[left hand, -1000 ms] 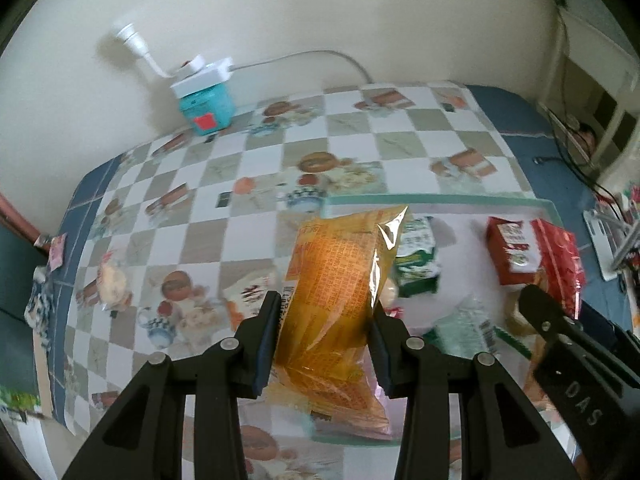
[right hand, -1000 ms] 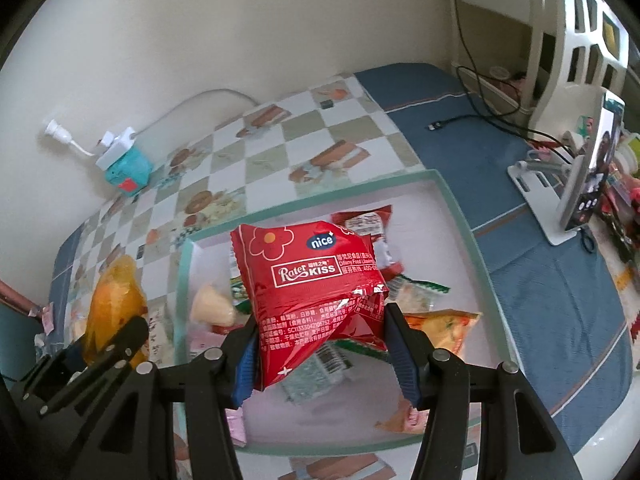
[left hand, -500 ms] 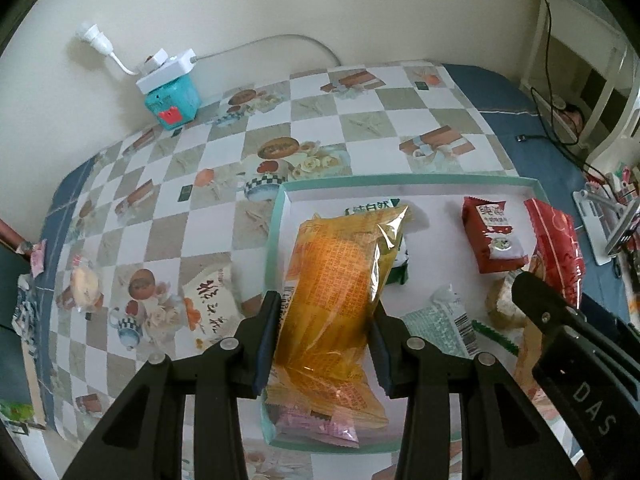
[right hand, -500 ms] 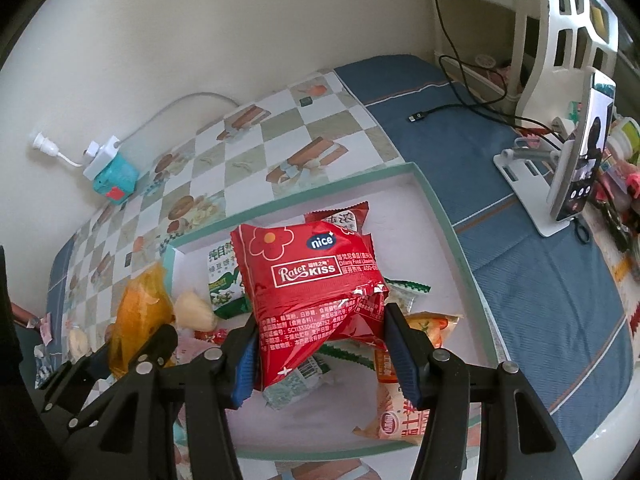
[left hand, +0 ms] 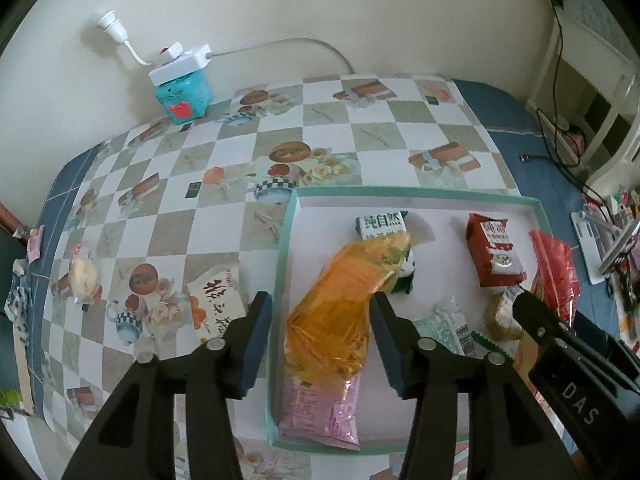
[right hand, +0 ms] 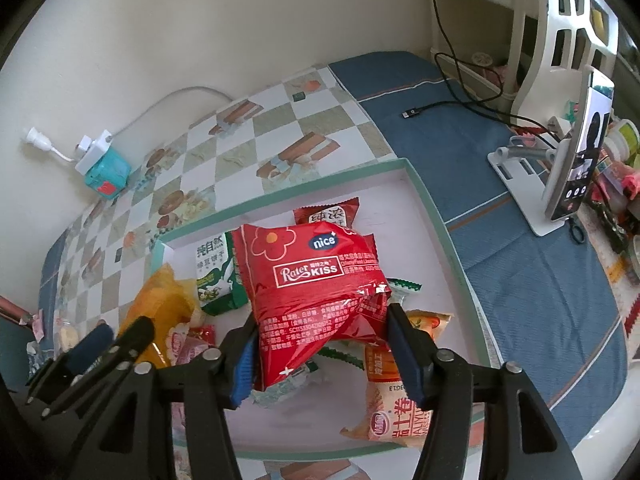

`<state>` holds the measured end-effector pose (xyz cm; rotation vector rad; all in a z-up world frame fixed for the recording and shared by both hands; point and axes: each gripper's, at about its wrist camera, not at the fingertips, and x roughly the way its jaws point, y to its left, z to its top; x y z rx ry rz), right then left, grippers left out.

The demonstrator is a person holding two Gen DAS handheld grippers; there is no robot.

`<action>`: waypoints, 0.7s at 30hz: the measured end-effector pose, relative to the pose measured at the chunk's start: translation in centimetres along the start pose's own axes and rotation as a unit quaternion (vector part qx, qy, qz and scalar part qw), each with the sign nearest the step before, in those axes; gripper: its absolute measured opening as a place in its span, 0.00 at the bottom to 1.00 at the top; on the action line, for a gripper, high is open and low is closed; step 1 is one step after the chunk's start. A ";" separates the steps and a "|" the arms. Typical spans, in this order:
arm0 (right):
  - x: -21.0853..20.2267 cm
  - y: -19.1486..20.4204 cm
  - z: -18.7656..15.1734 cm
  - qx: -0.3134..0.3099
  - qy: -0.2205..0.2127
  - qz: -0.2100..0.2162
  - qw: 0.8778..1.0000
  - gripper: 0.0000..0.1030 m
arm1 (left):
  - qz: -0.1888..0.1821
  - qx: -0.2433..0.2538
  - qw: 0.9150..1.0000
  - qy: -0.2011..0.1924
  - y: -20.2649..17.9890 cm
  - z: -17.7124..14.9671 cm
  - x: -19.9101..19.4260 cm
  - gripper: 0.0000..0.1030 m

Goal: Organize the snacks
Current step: 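Open both tools to drop the two packs into the tray, then move both tools back toward the white biscuit pack on the table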

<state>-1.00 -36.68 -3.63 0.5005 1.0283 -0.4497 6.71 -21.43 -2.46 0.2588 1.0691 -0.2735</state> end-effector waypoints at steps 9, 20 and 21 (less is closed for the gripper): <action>0.3 -0.2 0.0 -0.011 0.002 -0.018 1.000 0.76 | 0.006 -0.032 0.999 0.001 1.7 0.2 -0.1 0.60; 0.3 0.1 -0.1 -0.018 0.001 -0.017 1.000 0.76 | 0.019 -0.082 0.996 0.013 4.0 0.2 0.4 0.77; 0.3 0.1 -0.1 -0.018 0.000 -0.017 1.000 0.76 | 0.019 -0.088 0.996 0.014 4.2 0.2 0.4 0.77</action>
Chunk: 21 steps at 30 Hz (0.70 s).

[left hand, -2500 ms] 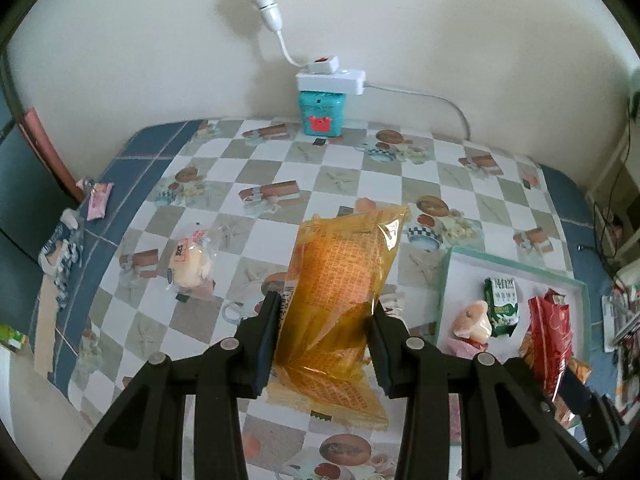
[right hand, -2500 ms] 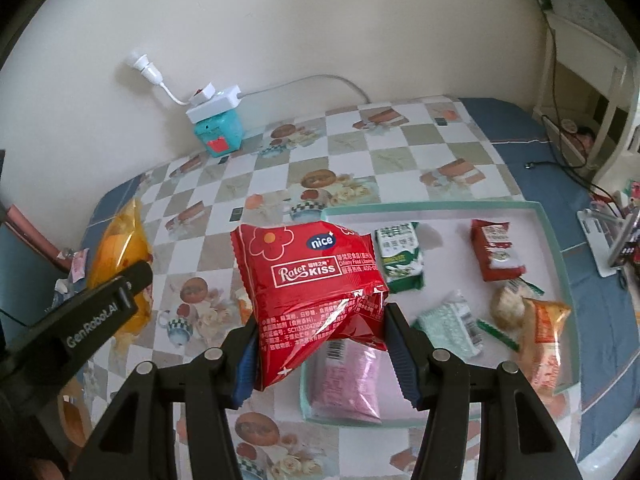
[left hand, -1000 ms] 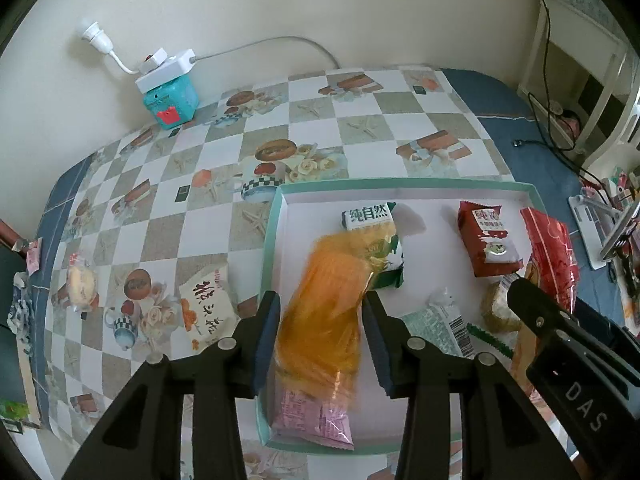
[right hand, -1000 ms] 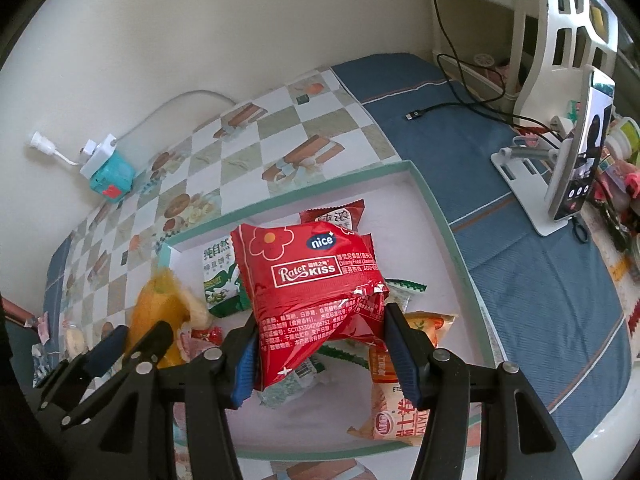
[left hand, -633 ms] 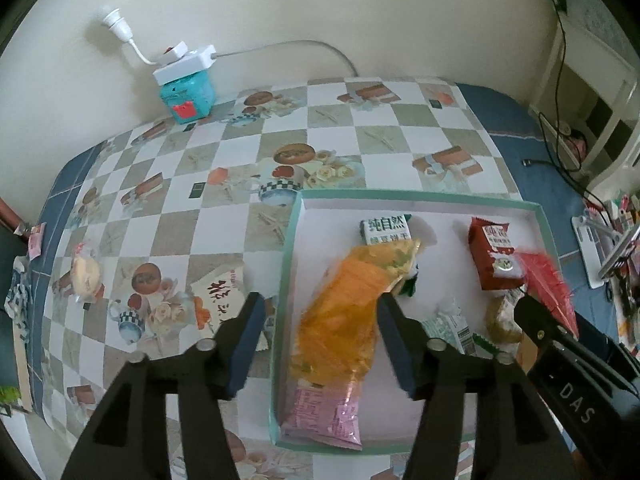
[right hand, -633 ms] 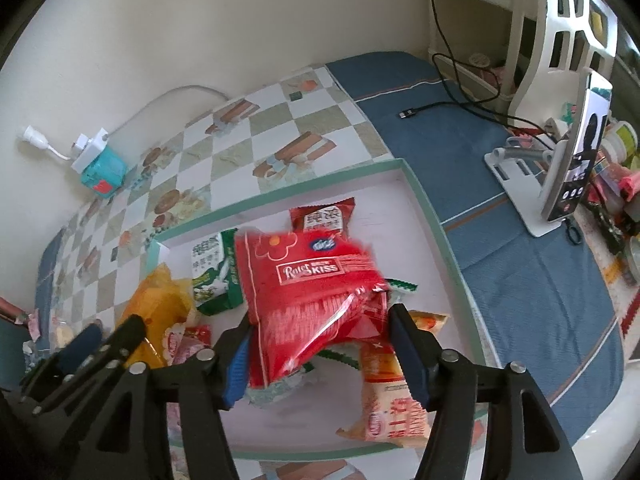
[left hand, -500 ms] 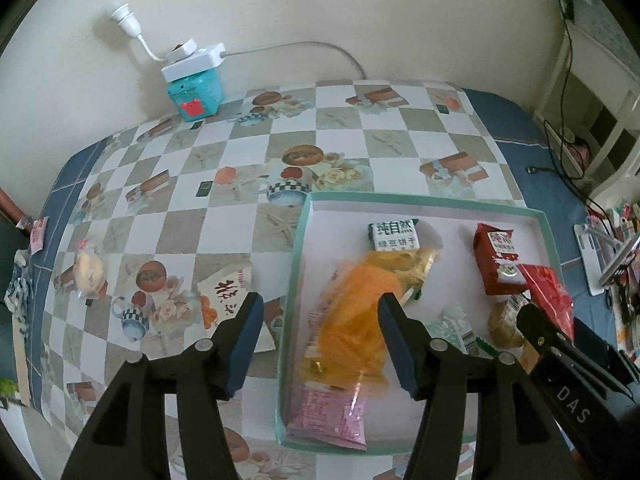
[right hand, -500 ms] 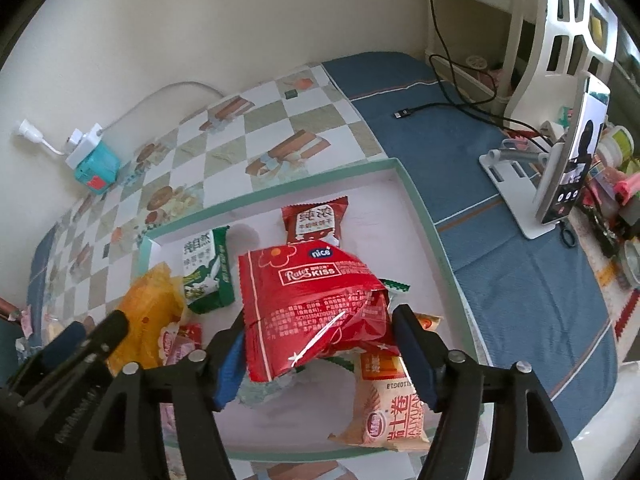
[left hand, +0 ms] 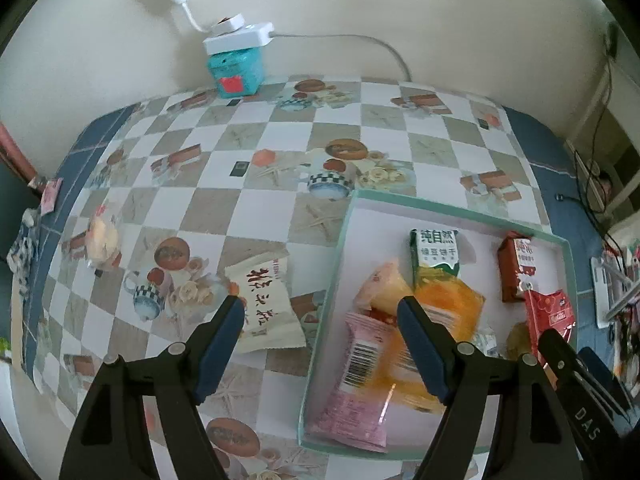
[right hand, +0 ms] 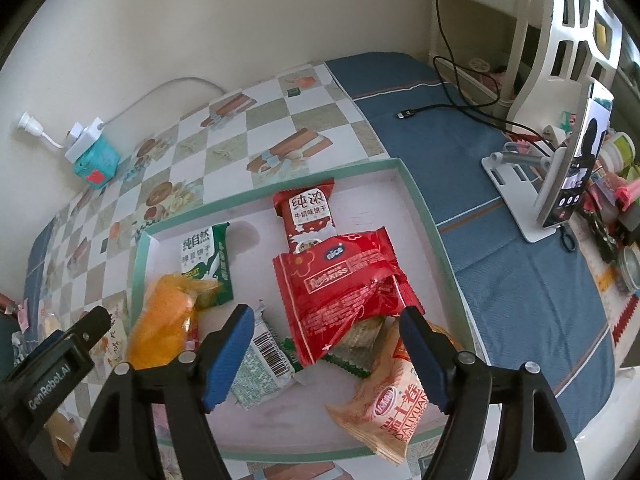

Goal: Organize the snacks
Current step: 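Move both tools back toward the white biscuit pack on the table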

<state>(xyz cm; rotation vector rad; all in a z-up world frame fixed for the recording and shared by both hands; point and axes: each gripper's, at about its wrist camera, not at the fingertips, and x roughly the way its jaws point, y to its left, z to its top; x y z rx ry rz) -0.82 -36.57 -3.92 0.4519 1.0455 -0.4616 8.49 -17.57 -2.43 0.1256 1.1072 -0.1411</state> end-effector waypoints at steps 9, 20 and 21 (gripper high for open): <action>-0.2 0.3 0.1 -0.008 -0.010 0.003 1.000 0.97 | 0.021 -0.037 0.999 0.017 1.8 0.0 1.0 0.92; -0.1 1.0 -0.1 -0.025 -0.009 0.007 1.000 1.00 | 0.039 -0.075 0.995 0.046 3.7 -0.3 2.5 0.95; -0.1 1.0 -0.1 -0.026 -0.009 0.007 1.000 1.00 | 0.038 -0.077 0.995 0.048 3.8 -0.3 2.6 0.95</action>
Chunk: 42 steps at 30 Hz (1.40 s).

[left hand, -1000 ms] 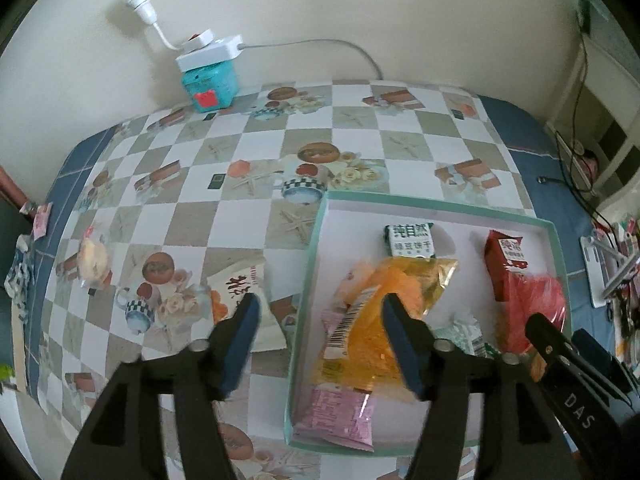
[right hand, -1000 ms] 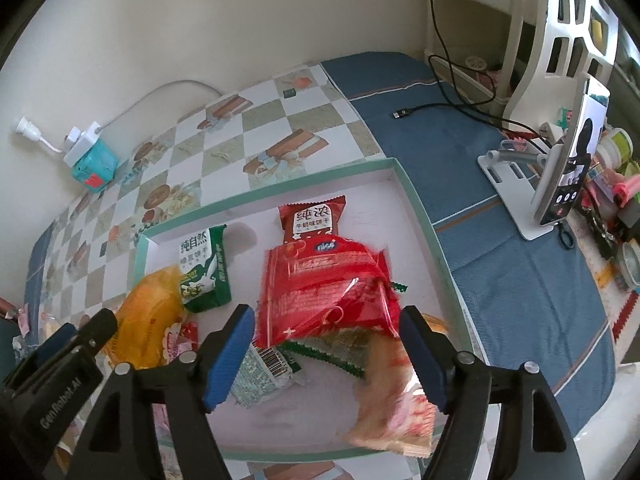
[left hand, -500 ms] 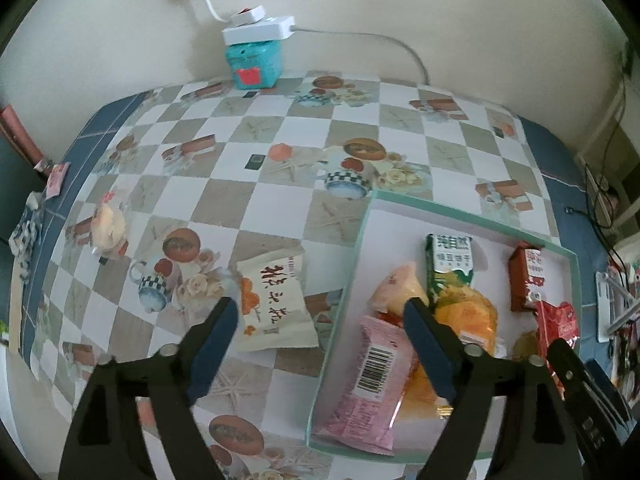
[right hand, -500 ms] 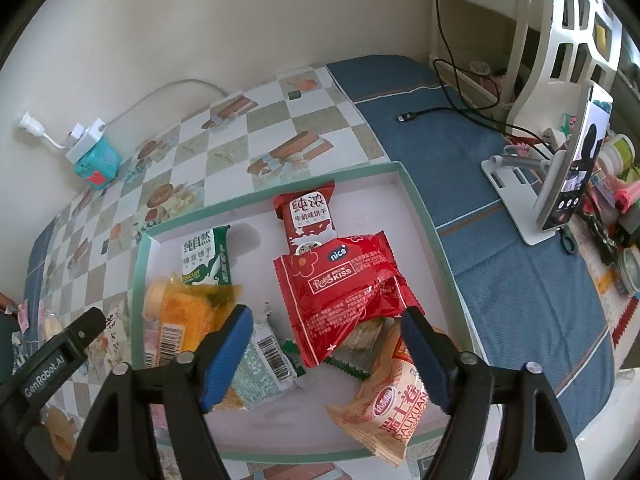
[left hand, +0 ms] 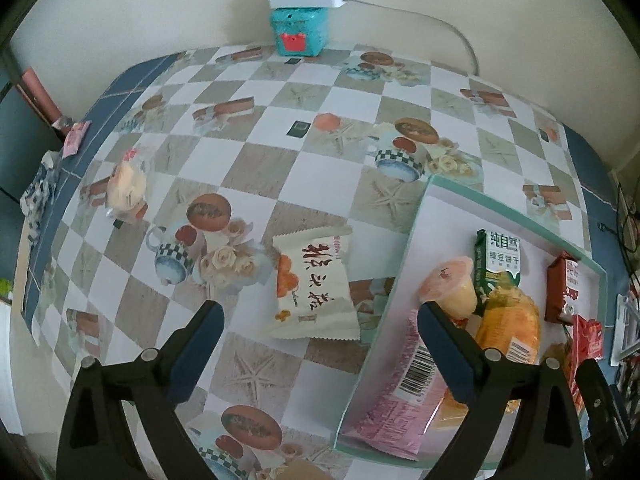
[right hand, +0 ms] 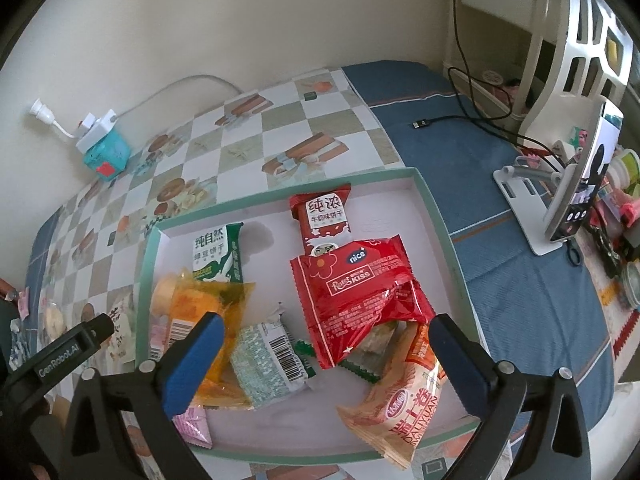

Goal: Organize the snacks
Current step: 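Move both tools back toward the white biscuit pack on the table, then move left tool to the wrapped round bun while right tool approaches the white biscuit pack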

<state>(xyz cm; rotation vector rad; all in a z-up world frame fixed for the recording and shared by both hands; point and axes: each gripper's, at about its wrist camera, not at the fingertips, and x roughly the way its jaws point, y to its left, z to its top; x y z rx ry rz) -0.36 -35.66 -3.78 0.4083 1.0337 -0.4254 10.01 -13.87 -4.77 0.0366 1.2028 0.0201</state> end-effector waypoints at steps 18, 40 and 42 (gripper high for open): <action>-0.5 1.8 -0.1 -0.015 -0.003 0.003 1.000 1.00 | 0.000 -0.018 1.000 0.007 2.2 0.8 -0.1 0.95; -1.3 12.1 -0.8 -0.041 -0.005 0.039 0.998 1.00 | -0.018 -0.109 0.994 -0.002 14.1 4.8 -0.4 0.95; -1.3 13.4 -1.0 -0.049 -0.006 0.039 0.998 1.00 | -0.016 -0.120 0.993 -0.002 15.6 4.9 -0.4 0.95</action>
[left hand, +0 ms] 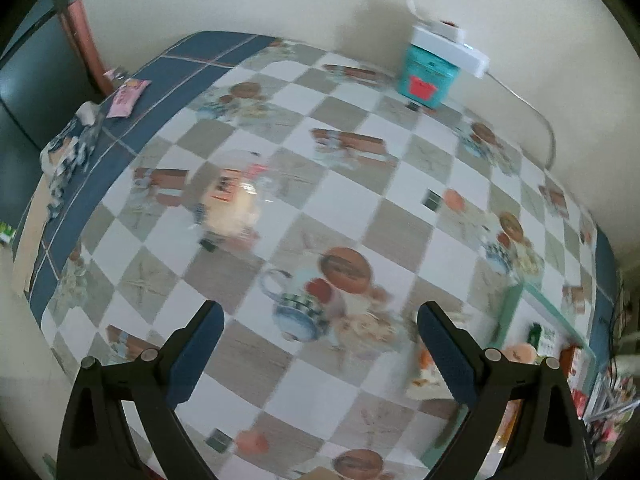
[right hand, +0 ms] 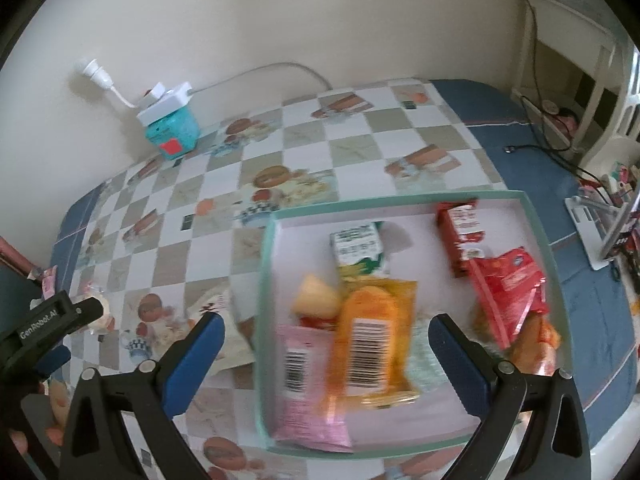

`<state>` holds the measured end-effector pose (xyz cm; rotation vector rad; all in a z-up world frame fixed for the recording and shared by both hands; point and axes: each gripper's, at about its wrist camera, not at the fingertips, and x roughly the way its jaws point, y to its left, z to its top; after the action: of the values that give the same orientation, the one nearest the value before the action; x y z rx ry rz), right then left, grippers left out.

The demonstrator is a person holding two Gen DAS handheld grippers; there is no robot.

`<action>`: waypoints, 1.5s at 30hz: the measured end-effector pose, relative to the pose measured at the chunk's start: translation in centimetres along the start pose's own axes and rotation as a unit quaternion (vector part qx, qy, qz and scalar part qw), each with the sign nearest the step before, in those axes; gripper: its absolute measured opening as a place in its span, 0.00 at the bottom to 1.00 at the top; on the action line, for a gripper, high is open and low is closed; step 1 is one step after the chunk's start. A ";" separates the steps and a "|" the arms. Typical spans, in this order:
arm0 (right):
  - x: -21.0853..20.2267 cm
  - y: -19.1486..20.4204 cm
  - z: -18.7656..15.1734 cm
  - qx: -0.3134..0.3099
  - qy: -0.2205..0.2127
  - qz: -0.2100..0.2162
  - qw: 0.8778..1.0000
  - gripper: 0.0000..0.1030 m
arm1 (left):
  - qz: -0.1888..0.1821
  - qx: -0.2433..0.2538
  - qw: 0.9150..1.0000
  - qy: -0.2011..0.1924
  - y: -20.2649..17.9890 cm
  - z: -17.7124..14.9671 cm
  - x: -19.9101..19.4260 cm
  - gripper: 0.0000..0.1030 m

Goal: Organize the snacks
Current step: 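Move left tool to the wrapped round bun while right tool approaches the white biscuit pack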

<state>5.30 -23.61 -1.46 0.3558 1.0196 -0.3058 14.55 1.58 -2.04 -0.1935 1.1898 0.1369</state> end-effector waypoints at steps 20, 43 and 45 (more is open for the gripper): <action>2.4 11.2 -1.8 -0.090 0.016 0.027 0.995 1.00 | -0.002 -0.119 0.993 0.012 13.6 4.0 1.5 0.95; 8.8 12.6 -2.3 -0.117 0.080 0.021 0.990 0.82 | -0.037 -0.050 0.998 0.021 13.1 8.3 6.3 0.95; 9.3 12.5 -2.3 -0.119 0.084 0.016 0.989 0.82 | -0.044 -0.032 0.998 0.019 12.1 8.4 6.4 0.95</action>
<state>13.21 -12.10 -8.77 0.1844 1.2019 -0.1239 22.07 15.23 -5.93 -0.3056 1.2132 0.0954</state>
